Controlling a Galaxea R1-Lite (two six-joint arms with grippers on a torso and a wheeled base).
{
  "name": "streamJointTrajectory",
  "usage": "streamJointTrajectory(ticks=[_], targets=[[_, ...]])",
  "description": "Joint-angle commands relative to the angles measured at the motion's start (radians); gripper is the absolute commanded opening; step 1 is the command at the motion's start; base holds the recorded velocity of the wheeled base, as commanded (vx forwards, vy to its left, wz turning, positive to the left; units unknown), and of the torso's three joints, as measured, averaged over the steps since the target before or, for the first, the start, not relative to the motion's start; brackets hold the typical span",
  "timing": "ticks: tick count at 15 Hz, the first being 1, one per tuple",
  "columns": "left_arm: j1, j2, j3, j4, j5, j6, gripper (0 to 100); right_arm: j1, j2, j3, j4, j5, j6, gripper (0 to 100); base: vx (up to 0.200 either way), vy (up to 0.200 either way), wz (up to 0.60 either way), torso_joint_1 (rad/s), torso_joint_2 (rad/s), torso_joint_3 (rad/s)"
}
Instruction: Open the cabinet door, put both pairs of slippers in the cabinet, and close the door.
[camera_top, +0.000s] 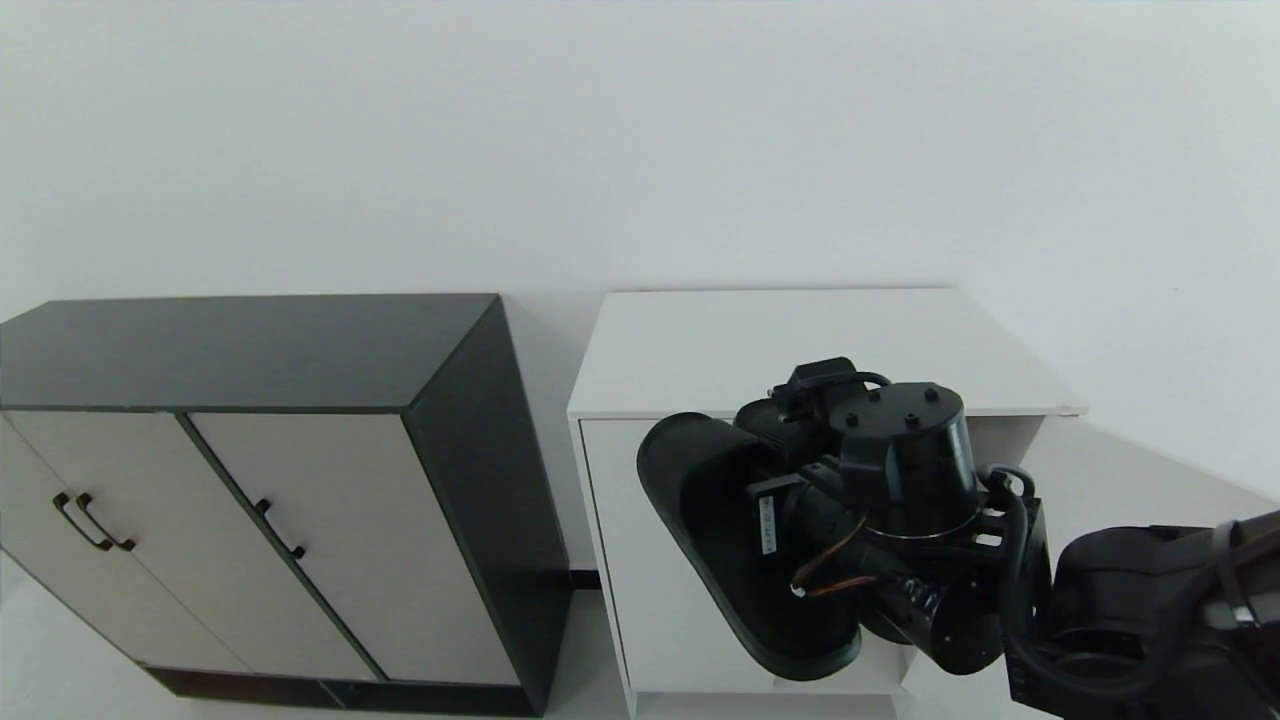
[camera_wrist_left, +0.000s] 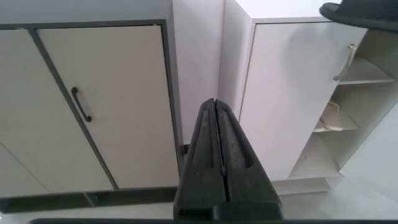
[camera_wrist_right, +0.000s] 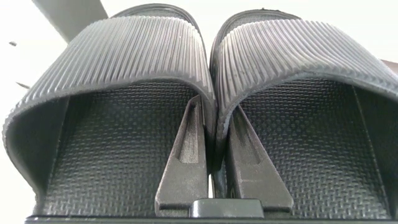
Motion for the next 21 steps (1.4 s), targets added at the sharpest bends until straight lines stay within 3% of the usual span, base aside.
streamJointTrajectory(ticks=[1,3,21], targets=[[0.0,0.001,0.0,0.0,0.0,0.0,0,0.004,0.002,0.008,-0.001,0.0,-0.002,0,0.0,0.0,0.0,0.0,0.0,0.0],[0.002,0.001,0.0,0.0,0.0,0.0,0,0.007,0.0,0.014,-0.002,0.0,-0.002,0,0.0,0.0,0.0,0.0,0.0,0.0],[0.0,0.001,0.0,0.0,0.0,-0.002,0,0.004,-0.011,0.058,-0.036,-0.002,-0.002,0,0.0,-0.189,0.0,0.002,0.0,0.002]])
